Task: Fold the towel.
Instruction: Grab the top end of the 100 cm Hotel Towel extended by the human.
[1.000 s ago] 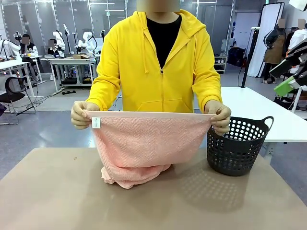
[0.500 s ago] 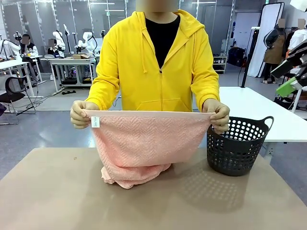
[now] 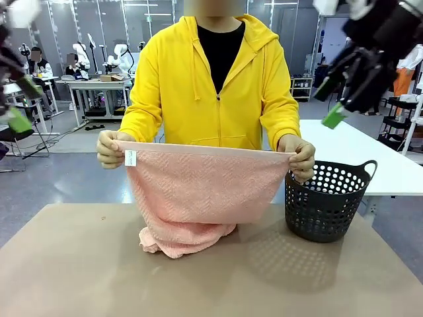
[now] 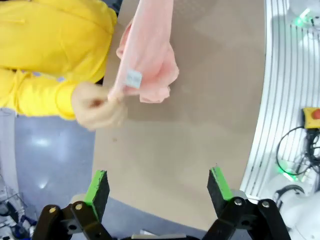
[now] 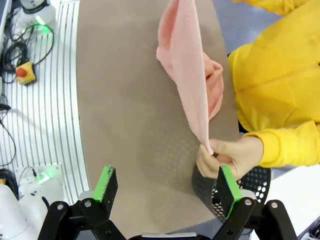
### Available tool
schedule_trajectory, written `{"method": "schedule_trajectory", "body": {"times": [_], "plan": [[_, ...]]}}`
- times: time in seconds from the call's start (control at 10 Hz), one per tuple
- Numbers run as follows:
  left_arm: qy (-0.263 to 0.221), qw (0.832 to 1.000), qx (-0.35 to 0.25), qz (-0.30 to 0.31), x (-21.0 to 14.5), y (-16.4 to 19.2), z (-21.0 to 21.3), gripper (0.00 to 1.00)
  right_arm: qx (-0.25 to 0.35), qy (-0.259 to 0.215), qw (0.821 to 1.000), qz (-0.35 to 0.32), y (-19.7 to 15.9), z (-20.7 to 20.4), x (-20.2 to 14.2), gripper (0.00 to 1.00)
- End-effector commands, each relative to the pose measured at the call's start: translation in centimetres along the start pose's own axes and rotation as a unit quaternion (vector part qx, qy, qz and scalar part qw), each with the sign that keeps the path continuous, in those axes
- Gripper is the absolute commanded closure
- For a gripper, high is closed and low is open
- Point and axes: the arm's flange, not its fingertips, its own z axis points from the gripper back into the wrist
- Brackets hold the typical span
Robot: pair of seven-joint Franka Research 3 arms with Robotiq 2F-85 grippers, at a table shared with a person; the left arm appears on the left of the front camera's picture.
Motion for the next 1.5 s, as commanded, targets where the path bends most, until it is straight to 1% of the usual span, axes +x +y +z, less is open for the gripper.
{"method": "schedule_trajectory", "body": {"times": [0.0,0.1,0.3,0.4,0.6,0.8,1.0,1.2,1.4], "plan": [[0.018,1.000,0.013,-0.018,3.0,2.3,-0.7,0.00,-0.011,0.035,0.999,0.015,-0.5,-0.9,1.5,0.00],[0.025,0.999,0.012,-0.040,5.0,2.9,-1.4,0.00,-0.017,0.044,0.998,0.033,-0.6,-1.8,2.4,0.00],[0.035,0.997,0.018,-0.060,8.1,4.4,-3.5,0.00,-0.036,0.053,0.997,0.044,-1.6,-3.0,4.1,0.00],[0.028,0.997,0.020,-0.067,8.9,4.8,-4.4,0.00,-0.044,0.063,0.996,0.043,-2.1,-3.8,4.8,0.00],[0.030,0.996,0.027,-0.086,9.9,5.4,-6.1,0.00,-0.060,0.069,0.995,0.051,-3.2,-5.4,5.9,0.00],[0.036,0.996,0.018,-0.086,11.1,6.1,-7.6,0.00,-0.058,0.090,0.992,0.059,-4.4,-6.9,6.0,0.00],[0.050,0.996,0.001,-0.080,11.5,6.6,-9.7,0.00,-0.039,0.092,0.994,0.051,-5.1,-8.7,5.9,0.00],[0.060,0.996,-0.025,-0.066,10.8,6.9,-12.4,0.00,-0.024,0.093,0.994,0.052,-5.8,-10.7,5.5,0.00],[0.059,0.996,-0.046,-0.054,10.3,7.2,-14.6,0.00,-0.016,0.098,0.993,0.056,-6.6,-12.7,5.1,0.00]]}}
